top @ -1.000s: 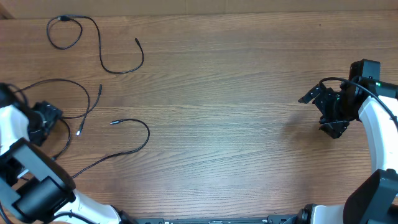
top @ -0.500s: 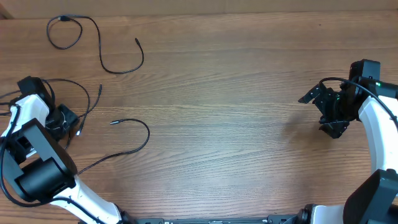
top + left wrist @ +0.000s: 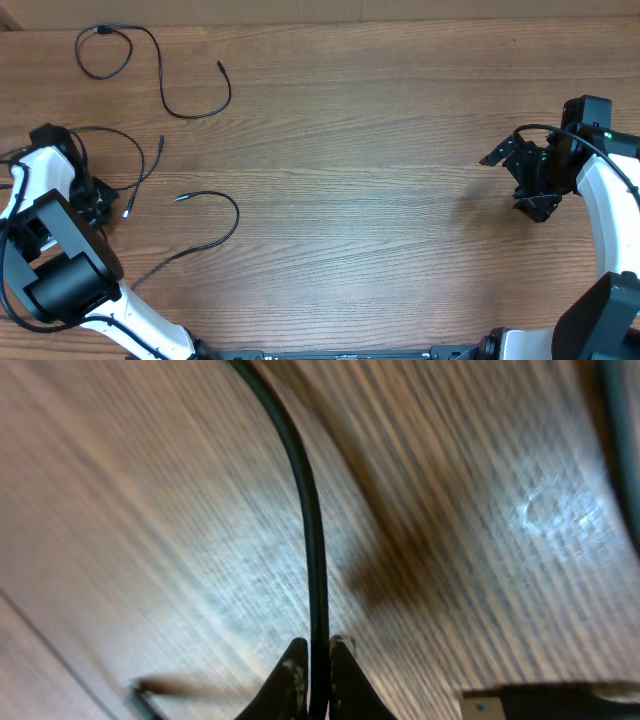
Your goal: Untangle cables
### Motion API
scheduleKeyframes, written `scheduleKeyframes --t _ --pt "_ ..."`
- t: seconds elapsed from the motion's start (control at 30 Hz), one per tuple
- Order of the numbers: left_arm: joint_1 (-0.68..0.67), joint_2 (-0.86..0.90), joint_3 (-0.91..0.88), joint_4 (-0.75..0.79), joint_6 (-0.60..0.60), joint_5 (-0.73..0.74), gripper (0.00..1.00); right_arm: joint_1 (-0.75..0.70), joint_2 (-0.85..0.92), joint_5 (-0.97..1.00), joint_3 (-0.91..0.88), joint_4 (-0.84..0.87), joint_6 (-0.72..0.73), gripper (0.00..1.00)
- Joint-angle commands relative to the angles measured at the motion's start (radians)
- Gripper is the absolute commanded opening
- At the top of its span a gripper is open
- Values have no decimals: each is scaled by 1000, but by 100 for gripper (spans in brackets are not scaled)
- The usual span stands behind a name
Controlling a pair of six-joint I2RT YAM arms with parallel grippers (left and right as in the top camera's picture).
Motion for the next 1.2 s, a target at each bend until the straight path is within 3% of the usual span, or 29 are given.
scheduleKeyframes --t 0.0,0.07,0.13,0.27,0.4,0.5,0.6,0.63,0.7,0.73,0.83,0.93,1.17 --pt "20 8 84 -34 -70 -40 8 2 5 -5 15 0 -5 100" --pt "23 8 94 -37 -61 -39 12 2 5 -5 15 0 -5 100" --pt "23 8 94 -37 -44 -40 33 2 5 -5 15 0 -5 100" --pt "22 8 95 -37 -43 -38 54 2 5 -5 15 0 -5 100" --pt "23 8 136 -78 -43 -40 56 2 5 -5 15 0 -5 100" --pt "21 2 245 -154 -43 36 59 2 5 -5 15 0 -5 100" --pt "20 -3 410 -250 6 312 63 2 5 -5 15 0 -5 100" --pt "19 -3 481 -296 74 481 63 2 5 -6 15 0 -5 100" --pt "13 -3 574 -359 213 768 78 2 5 -5 15 0 -5 100" --pt "5 -5 618 -394 283 919 80 2 5 -5 15 0 -5 100" --pt "-53 -31 705 -470 371 1118 82 2 5 -6 15 0 -5 100" --pt "-154 -84 732 -515 422 1054 87 2 5 -5 15 0 -5 100" --pt "-447 -232 733 -544 365 832 93 2 5 -5 15 0 -5 100"
